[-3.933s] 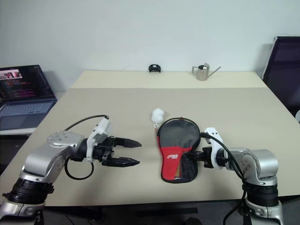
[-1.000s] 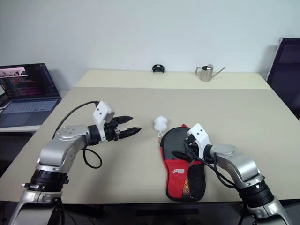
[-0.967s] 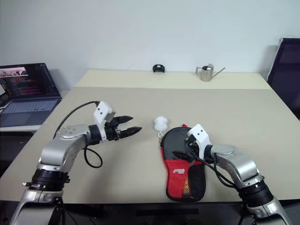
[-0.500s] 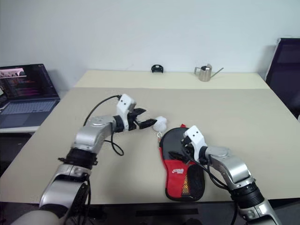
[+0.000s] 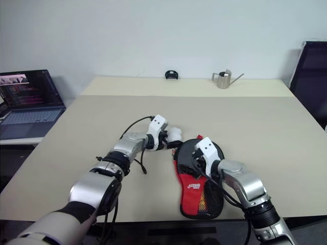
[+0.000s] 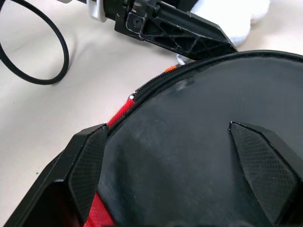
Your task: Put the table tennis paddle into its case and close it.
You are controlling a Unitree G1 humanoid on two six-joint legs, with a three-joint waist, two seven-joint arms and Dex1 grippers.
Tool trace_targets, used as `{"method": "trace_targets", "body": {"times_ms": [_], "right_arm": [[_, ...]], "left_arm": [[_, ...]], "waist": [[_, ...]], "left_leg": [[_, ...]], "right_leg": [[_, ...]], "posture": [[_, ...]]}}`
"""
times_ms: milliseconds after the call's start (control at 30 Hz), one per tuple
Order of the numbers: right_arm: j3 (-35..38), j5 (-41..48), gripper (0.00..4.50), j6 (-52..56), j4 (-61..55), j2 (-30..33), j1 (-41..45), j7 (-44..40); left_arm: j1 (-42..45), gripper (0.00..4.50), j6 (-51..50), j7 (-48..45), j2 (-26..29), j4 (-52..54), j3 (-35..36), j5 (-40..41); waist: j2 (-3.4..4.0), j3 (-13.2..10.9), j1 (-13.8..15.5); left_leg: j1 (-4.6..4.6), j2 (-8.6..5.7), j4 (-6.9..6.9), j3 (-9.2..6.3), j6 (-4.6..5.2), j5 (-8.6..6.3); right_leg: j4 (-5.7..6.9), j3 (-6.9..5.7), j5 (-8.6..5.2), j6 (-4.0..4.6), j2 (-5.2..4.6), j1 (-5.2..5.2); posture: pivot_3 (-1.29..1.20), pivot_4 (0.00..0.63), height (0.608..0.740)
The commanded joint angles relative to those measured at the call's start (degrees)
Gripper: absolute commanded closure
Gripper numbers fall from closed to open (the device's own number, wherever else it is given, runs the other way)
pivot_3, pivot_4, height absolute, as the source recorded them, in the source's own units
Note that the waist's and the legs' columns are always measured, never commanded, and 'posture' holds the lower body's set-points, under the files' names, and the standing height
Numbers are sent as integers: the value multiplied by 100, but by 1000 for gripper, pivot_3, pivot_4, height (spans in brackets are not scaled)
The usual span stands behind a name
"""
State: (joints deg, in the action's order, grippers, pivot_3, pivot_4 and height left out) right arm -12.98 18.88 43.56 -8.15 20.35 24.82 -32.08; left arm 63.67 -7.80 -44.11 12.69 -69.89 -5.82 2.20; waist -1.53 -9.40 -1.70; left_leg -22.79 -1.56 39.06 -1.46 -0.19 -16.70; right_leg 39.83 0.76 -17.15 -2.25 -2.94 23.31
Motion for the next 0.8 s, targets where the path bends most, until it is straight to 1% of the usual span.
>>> {"method": "trace_targets", "body": {"times_ms": [33, 100, 233, 267, 333, 433, 467, 500, 533, 800], "right_arm": [[56, -31, 0, 52, -186, -65, -59, 87], [74, -34, 0, 88, -226, -88, -82, 130], [198, -55, 0, 154, -285, -76, -142, 276], [245, -47, 0, 201, -273, -58, -147, 300], [316, -61, 0, 266, -230, 22, -155, 331], [487, -61, 0, 293, -149, 125, -191, 348], [525, -77, 0, 294, -120, 163, -202, 359], [545, -83, 0, 300, -91, 201, -212, 358], [551, -85, 0, 306, -74, 227, -222, 354], [220, -276, 0, 341, -75, 340, -316, 181]], "left_arm": [[38, 173, 164, 5, -139, -176, 7, -178], [25, 587, 214, 6, -163, -193, 40, -210], [-28, 2002, 259, -149, -145, -137, 117, -200], [-46, 2233, 265, -195, -123, -109, 130, -199], [-84, 3041, 288, -270, -70, -46, 163, -197], [-160, 3964, 327, -382, 29, 83, 194, -206], [-187, 4163, 320, -424, 66, 138, 214, -190], [-216, 4268, 307, -464, 108, 204, 236, -169], [-242, 4281, 295, -487, 148, 265, 258, -151], [-400, 4283, 118, -596, 341, 740, 331, -32]], "waist": [[0, 0, 2], [-1, 1, 4], [-1, 1, 8], [-1, 1, 8], [-1, 1, 8], [-1, 1, 7], [-1, 1, 5], [-1, 1, 5], [-1, 1, 4], [-4, 3, -17]], "left_leg": [[1, 0, 0, 0, 0, 0], [1, -1, 0, -1, 0, 0], [1, -1, 0, -1, 0, 0], [1, -2, 0, -1, 0, 0], [1, -2, 1, -1, 0, 0], [1, -2, 1, -1, 0, 0], [2, -2, 1, -1, 0, 0], [2, -2, 1, -1, 0, 0], [2, -2, 1, -1, 0, 0], [7, -1, 1, 0, 1, 0]], "right_leg": [[1, 0, 0, 0, 0, -1], [3, 0, 0, 0, 0, -1], [3, -1, 0, 0, -1, -1], [3, 0, 0, 0, -1, -1], [3, 0, 0, 0, -2, -1], [6, -1, 0, 0, -2, -1], [6, 0, 0, 0, -2, -1], [7, 0, 0, 0, -2, -1], [6, 1, 0, 0, -1, -1], [10, 4, 0, 0, 0, -3]], "posture": [[0, 150, 740], [0, 150, 740], [0, 150, 740], [0, 150, 740], [0, 150, 740], [0, 150, 740], [0, 150, 740], [0, 150, 740], [0, 150, 740], [0, 150, 740]]}}
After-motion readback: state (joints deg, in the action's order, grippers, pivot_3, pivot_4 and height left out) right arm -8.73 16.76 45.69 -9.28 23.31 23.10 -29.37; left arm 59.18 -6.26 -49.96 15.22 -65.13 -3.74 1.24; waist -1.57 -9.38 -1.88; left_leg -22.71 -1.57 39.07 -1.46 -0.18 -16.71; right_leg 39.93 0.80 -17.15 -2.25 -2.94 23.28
